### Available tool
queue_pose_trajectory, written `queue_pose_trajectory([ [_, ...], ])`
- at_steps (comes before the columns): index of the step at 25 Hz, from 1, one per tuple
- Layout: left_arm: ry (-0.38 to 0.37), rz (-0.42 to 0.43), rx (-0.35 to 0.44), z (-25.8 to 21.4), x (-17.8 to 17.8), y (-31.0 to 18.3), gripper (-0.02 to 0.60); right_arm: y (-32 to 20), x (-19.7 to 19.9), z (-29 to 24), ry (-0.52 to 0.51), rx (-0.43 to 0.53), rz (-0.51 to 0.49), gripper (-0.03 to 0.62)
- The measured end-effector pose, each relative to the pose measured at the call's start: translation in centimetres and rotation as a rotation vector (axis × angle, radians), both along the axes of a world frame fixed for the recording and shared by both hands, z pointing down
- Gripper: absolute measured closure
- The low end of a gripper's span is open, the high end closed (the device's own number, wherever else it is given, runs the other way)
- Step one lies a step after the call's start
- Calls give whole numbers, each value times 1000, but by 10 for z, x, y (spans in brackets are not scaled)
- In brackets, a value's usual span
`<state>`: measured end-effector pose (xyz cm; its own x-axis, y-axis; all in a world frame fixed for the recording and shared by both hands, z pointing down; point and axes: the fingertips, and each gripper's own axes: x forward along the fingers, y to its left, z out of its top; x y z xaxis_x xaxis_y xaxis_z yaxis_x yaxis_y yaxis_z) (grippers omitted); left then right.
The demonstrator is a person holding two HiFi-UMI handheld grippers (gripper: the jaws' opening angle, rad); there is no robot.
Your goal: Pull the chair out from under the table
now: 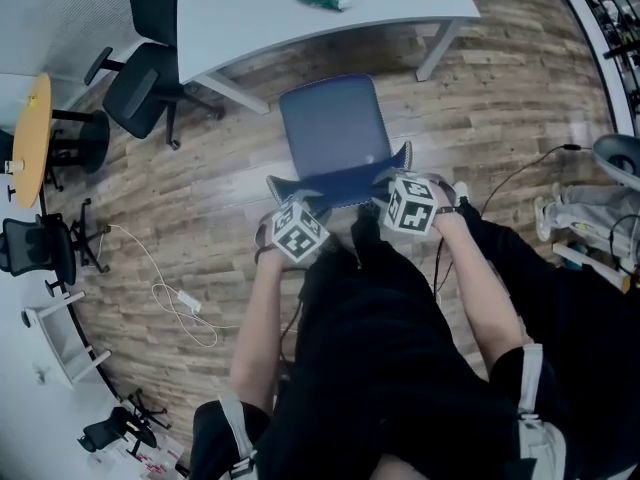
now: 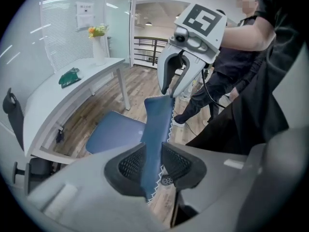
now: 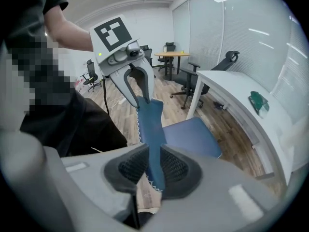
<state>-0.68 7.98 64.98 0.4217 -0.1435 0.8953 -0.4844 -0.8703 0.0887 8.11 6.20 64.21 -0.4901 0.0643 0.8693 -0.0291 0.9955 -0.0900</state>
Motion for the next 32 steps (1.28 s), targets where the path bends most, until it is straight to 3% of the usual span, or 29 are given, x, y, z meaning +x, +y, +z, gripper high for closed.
queue_pose_trajectory([
  [8, 73, -74, 177, -48, -3, -31, 538, -7, -11, -27, -64, 106, 100, 552],
  [12, 115, -97, 239, -69, -8, -28, 555, -7, -18, -48, -107, 171, 179, 588],
  [20, 199, -155, 341, -110, -25, 1, 571, 12, -22, -93, -157, 286, 295, 591],
  [27, 339, -238, 385, -138, -53, 34, 571, 45, -40, -127, -231, 313, 379, 592],
  [32, 439, -276, 443, -161, -61, 45, 571, 64, -45, -155, -347, 321, 473, 592],
])
